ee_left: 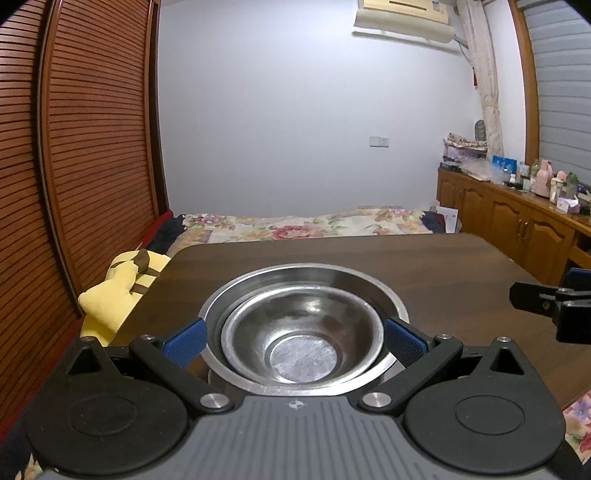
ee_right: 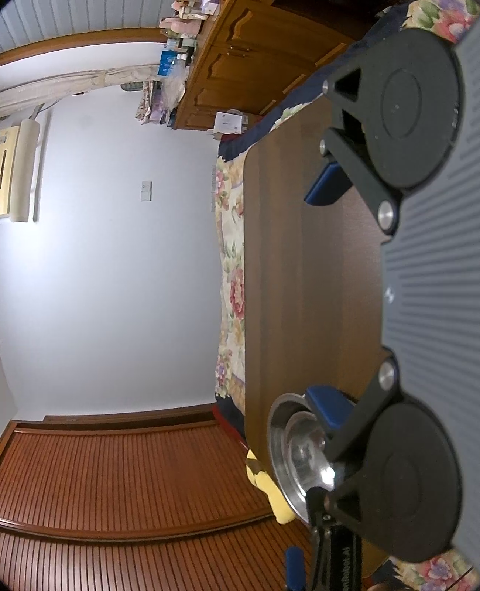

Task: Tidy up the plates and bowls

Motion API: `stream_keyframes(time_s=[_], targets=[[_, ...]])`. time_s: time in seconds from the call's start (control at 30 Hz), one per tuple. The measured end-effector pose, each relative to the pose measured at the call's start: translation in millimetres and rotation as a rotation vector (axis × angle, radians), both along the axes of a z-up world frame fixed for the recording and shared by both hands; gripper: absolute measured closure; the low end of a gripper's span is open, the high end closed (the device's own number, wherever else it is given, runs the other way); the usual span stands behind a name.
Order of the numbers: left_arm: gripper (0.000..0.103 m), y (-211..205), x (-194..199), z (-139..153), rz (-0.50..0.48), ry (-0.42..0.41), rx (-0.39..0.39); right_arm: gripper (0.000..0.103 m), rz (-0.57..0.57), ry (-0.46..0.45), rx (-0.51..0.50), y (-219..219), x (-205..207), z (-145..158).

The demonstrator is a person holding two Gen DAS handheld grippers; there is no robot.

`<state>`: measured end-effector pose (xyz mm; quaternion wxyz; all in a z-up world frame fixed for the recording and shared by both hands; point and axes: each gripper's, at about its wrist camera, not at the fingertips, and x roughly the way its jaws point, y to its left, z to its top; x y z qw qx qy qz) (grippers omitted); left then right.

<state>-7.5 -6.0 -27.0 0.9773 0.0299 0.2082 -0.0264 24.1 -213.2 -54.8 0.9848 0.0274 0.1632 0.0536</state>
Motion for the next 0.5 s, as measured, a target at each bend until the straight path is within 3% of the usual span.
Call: stream_keyframes(time_s=[0.5], targets=[[0.0,-0.5,3.3,-8.4,-0.002,0.013,-0.001,0.0,-0.012,0.02,-0.001,-6.9,3.5,-9.6]])
